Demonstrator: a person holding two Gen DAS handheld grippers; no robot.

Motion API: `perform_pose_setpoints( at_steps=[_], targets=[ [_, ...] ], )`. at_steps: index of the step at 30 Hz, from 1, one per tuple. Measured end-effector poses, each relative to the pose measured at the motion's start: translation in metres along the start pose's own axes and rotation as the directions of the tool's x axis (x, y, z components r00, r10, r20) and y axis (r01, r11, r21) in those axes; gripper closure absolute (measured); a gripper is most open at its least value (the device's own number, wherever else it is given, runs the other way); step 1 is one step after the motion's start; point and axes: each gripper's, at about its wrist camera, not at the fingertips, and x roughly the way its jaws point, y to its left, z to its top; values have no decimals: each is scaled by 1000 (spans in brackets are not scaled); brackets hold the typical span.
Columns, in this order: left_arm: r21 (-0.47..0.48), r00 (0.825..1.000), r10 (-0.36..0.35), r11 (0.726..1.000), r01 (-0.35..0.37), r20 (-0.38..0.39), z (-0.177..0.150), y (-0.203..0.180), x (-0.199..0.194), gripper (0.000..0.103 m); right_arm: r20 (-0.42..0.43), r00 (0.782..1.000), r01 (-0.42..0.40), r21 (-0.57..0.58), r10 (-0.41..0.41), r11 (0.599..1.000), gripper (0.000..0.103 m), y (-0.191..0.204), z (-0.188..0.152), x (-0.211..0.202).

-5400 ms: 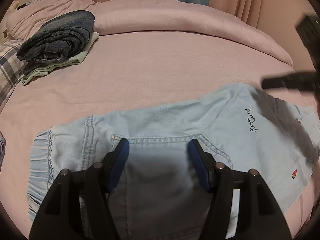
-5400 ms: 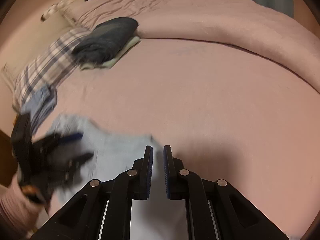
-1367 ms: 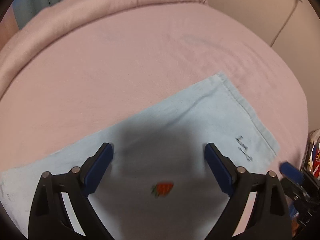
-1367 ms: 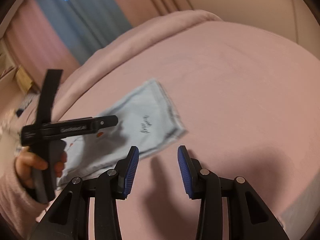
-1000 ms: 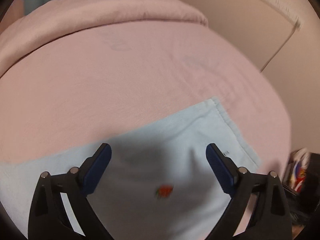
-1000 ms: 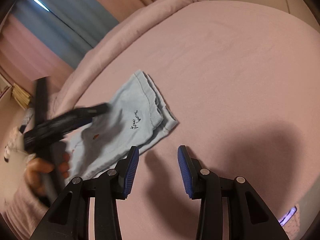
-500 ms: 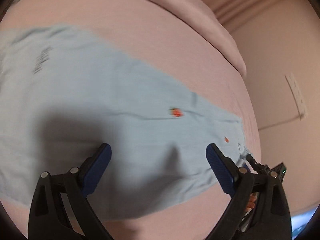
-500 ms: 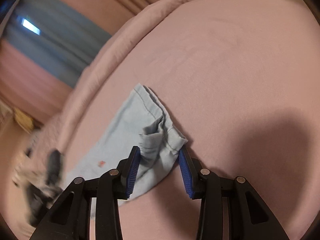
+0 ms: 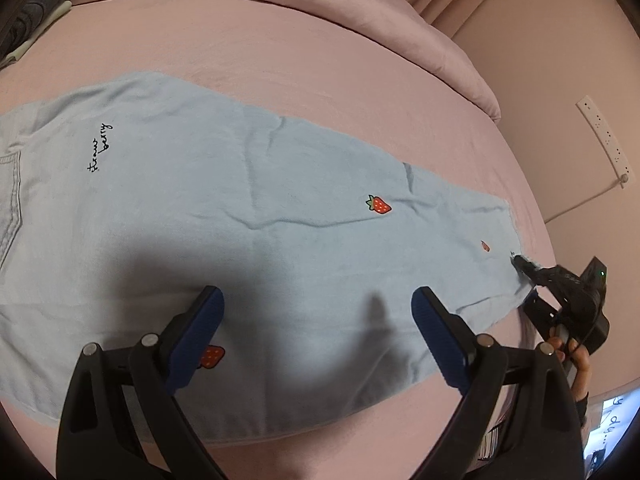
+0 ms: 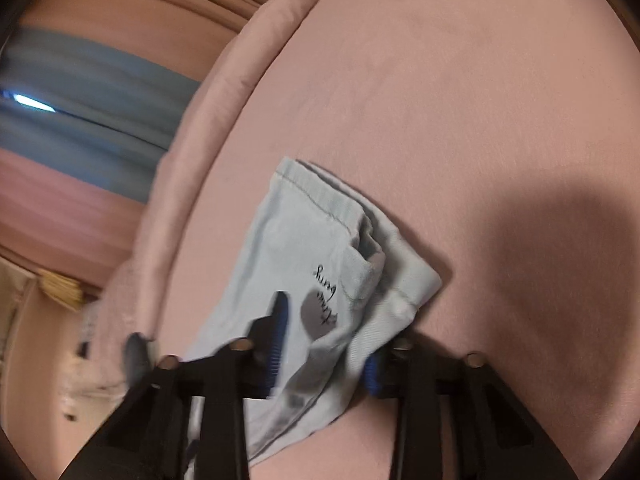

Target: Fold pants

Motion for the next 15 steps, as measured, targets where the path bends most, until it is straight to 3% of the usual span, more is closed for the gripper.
perform_pose_setpoints(
  at_steps=[2,8,15],
  targets=[
    [-10,1000,-10,1000,10,1,2,12,0,8,11,999,43,-19,-43,999,91,7,0,1],
    [6,1000,6,1000,-6,2,1,12,-5,8,56,996,73,-75,-68,995,93,27,0,-11],
    [8,1000,-4,1000,4,25,5,12,-11,8,116,993,63,-309,-28,949,93,89,-11,-30]
  ],
)
